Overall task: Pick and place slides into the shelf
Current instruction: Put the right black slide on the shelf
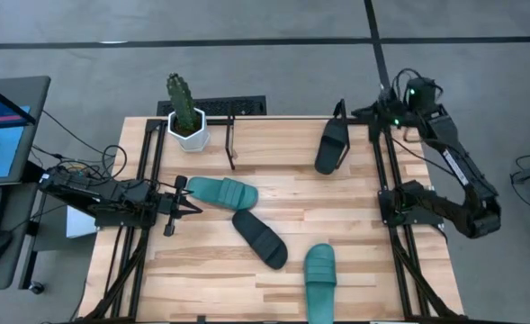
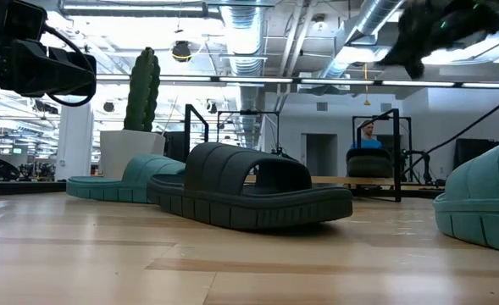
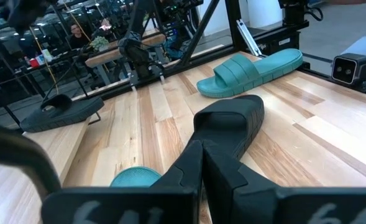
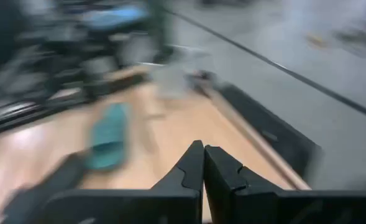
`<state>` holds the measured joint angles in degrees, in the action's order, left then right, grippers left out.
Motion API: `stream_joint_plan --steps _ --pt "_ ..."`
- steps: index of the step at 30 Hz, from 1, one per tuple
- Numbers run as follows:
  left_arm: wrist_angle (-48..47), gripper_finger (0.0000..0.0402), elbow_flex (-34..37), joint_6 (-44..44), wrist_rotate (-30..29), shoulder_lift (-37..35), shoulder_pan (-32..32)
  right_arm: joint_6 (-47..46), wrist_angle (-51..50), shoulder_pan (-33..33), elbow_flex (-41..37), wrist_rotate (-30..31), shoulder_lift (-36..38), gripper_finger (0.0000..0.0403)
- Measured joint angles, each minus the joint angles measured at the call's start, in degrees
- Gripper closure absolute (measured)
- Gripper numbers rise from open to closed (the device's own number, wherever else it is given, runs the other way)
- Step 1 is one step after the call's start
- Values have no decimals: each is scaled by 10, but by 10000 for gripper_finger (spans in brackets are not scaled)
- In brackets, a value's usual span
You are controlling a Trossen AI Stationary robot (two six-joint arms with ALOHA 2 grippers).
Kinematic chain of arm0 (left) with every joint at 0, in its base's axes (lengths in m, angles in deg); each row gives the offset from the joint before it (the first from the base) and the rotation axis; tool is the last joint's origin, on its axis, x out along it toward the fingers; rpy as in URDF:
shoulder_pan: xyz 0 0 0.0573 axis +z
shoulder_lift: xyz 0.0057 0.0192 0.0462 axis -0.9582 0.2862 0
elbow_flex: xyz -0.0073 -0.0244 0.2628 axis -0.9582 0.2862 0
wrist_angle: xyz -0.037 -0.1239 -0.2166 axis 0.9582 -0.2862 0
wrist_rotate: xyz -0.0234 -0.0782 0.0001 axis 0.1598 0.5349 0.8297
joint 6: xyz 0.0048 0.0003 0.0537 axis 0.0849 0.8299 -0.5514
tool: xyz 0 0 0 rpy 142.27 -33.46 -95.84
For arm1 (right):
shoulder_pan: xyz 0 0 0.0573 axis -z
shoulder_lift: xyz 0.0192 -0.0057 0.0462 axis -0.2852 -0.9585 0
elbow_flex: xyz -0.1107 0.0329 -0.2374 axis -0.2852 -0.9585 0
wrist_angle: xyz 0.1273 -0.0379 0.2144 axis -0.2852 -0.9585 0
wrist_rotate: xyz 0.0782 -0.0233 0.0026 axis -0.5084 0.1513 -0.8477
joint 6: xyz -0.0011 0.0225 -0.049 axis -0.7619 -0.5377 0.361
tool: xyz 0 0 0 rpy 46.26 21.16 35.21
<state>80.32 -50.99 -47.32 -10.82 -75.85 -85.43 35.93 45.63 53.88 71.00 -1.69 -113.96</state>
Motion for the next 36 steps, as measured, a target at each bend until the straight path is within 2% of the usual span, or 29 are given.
stream_joint_plan --steps 4,6,8,11,15,18,21,25,30,36 --pt "0 401 0 -1 0 0 0 22 -3 -90 -13 -68 82 403" --pt "0 401 0 -1 0 0 0 22 5 -145 -30 -70 131 403" --pt "0 401 0 1 0 0 0 1 20 -198 -54 -36 186 403" --pt "0 401 0 -1 0 0 0 -106 111 -273 -117 98 275 403" --pt "0 401 0 1 0 0 0 -242 212 -354 -238 370 373 403" --pt "0 401 0 -1 0 0 0 -276 217 -401 -308 588 435 403" --pt "0 401 0 1 0 0 0 -278 219 -430 -345 735 454 403" --pt "0 401 0 -1 0 0 0 -260 211 -457 -348 853 439 403" --pt "0 401 0 1 0 0 0 -275 151 -467 -331 951 381 403" --pt "0 401 0 1 0 0 0 -371 19 -444 -265 955 278 403"
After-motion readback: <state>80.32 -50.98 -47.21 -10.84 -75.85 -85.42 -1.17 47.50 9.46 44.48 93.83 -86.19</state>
